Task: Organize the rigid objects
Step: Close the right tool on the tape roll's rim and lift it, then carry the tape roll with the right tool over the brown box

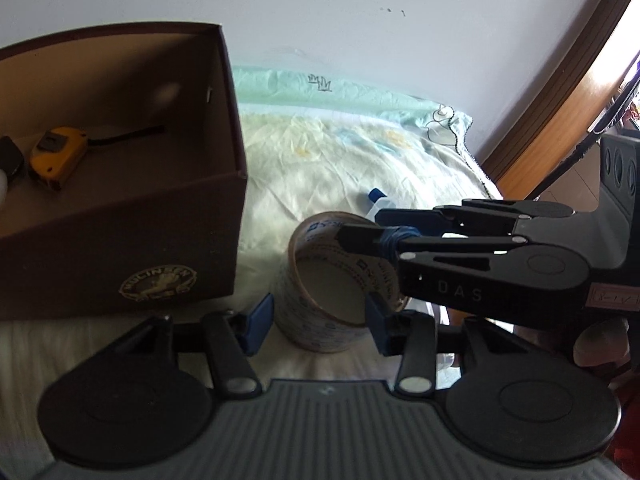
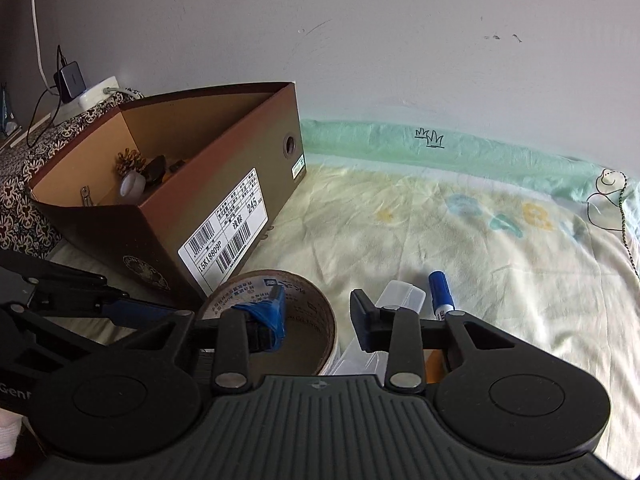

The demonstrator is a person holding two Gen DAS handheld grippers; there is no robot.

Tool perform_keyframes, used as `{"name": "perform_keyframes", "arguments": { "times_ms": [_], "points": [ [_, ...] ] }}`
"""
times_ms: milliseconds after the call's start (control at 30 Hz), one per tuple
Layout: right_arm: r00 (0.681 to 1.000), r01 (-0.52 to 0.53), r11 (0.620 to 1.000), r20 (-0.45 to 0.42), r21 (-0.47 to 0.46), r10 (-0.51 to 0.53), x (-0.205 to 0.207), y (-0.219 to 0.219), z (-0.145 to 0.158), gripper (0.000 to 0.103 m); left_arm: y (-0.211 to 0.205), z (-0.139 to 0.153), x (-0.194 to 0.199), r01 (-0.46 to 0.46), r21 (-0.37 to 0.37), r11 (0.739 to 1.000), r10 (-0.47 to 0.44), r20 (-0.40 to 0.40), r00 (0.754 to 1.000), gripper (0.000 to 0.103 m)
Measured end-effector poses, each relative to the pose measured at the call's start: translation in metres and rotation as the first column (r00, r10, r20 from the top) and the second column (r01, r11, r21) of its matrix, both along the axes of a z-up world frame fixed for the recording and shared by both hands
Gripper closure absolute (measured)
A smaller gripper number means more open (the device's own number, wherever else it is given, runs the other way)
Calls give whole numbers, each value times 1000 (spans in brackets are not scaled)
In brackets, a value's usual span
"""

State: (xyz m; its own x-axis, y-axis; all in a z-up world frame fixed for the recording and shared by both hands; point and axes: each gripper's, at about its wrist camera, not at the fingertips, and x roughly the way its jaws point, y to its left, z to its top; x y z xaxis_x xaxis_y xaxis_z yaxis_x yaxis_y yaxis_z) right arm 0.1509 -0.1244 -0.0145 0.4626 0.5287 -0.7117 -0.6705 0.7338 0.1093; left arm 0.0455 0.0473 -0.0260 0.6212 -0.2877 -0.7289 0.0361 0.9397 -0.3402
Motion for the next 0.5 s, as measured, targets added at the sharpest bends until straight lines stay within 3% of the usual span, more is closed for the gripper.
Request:
{"name": "perform_keyframes", "arguments": {
  "times_ms": [167, 333, 500],
  "points": [
    [999, -41, 999, -17, -36, 40, 11, 7, -7, 89, 1, -6, 10, 0, -11, 1000, 0, -36, 999, 60],
    [997, -77, 996, -19, -50, 76, 7, 13, -12, 101, 1, -6, 11, -13, 22, 1000, 13, -35, 999, 76],
    [1000, -24, 1000, 7, -18, 25, -6, 7, -5, 103, 0, -4, 6, -19, 47, 999, 20, -30, 999, 88]
  ]
}}
